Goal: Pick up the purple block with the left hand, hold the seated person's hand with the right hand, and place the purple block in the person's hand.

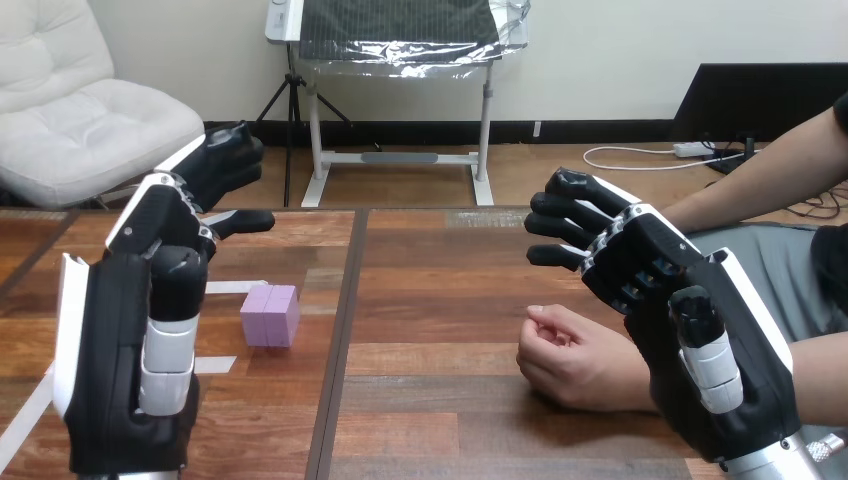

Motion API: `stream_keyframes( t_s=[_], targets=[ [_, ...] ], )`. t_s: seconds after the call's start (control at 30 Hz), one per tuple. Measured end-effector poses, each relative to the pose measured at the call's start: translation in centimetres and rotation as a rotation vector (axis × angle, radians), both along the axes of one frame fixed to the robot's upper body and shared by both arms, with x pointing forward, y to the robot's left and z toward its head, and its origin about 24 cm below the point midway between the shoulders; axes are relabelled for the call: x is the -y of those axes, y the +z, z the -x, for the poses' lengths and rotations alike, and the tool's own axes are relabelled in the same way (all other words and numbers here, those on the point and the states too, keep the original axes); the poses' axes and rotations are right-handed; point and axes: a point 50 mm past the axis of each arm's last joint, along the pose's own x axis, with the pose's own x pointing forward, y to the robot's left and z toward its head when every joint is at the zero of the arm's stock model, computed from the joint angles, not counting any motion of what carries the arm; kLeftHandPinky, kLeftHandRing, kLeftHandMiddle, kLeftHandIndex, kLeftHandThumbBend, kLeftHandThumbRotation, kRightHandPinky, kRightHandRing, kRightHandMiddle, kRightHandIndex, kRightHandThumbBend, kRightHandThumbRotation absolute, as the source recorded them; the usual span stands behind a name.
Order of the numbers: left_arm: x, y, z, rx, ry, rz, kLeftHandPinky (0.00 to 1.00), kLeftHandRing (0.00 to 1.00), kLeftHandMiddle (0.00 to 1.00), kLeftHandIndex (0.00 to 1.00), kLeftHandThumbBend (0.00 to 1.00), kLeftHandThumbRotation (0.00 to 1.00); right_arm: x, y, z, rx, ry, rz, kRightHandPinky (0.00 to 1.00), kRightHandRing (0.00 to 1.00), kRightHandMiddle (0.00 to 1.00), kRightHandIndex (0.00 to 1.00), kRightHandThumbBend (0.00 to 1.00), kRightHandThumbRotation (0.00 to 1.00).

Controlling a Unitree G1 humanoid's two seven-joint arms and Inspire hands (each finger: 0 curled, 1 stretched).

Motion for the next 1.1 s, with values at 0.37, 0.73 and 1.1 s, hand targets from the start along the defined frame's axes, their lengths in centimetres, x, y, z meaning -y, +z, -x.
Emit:
stream_keyframes(
  t_s=[0.37,0.73,1.1],
  targets=[
    [0.0,0.0,0.0,0.0,0.003,-0.001,0.65,0.8,0.78,0.77,0.8,1.0,0.0,0.0,0.0,0.0,0.0,0.0,0.77,0.83,0.83,0.84,0.91,0.81],
    [-0.1,-0.2,-0.3,-0.011,0.019,-0.067,0.67,0.81,0.8,0.79,0.82,1.0,0.0,0.0,0.0,0.0,0.0,0.0,0.77,0.83,0.83,0.84,0.91,0.81],
    [-0.4,-1.0,-1.5,-0.047,0.028,-0.173,0.67,0.82,0.81,0.8,0.85,1.0,0.0,0.0,0.0,0.001,0.0,0.0,0.78,0.83,0.83,0.84,0.91,0.82]
  ],
)
